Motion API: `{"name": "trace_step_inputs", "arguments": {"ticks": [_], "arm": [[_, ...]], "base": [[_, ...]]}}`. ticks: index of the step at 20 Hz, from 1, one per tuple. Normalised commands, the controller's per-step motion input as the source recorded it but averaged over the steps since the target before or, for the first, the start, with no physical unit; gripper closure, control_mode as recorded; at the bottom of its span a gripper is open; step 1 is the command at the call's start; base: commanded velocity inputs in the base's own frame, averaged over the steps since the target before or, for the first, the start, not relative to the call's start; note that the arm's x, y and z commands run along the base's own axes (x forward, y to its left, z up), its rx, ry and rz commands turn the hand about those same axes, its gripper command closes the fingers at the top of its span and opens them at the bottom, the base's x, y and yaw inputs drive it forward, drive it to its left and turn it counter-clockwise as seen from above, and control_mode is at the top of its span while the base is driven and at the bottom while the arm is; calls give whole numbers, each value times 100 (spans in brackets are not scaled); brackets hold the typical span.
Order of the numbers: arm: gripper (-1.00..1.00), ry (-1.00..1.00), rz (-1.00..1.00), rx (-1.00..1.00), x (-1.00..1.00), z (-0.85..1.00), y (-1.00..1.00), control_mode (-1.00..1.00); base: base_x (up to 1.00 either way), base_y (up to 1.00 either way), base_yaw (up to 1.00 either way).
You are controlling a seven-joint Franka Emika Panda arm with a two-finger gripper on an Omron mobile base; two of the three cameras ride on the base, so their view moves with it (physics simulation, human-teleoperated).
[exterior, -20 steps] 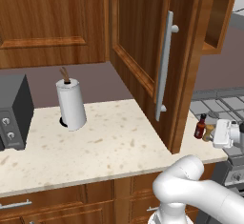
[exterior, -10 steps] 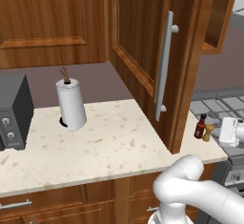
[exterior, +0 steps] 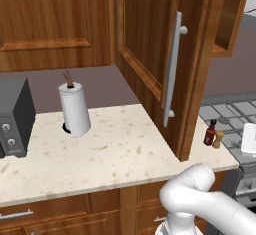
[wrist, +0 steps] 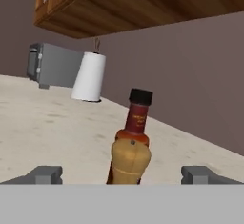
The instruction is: Take 2 condiments from the cabinet and move them on the counter near the stove.Make sure the condiments are lined up with each other, next to each other.
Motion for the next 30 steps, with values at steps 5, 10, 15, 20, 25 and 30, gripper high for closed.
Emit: {"name": "trace_step_inputs", "arguments": {"ticks": [5, 10, 15, 20, 25, 30], "arm": [[-100, 1, 0, 0, -24, 67, 0, -100], [-100, 7, -2, 0, -14, 68, 5, -100], [-100, 1, -6, 0, -10, 50, 29, -100], [-100, 17, -14, 0, -1, 50, 35, -100], [-100, 35, -22, -1, -7, 46, 24, -100], [-100, 42, -21, -7, -3, 11, 48, -100]], "base": [[0, 0, 0], [0, 0, 0], [0, 0, 0], [0, 0, 0], [0, 0, 0], [0, 0, 0]]}}
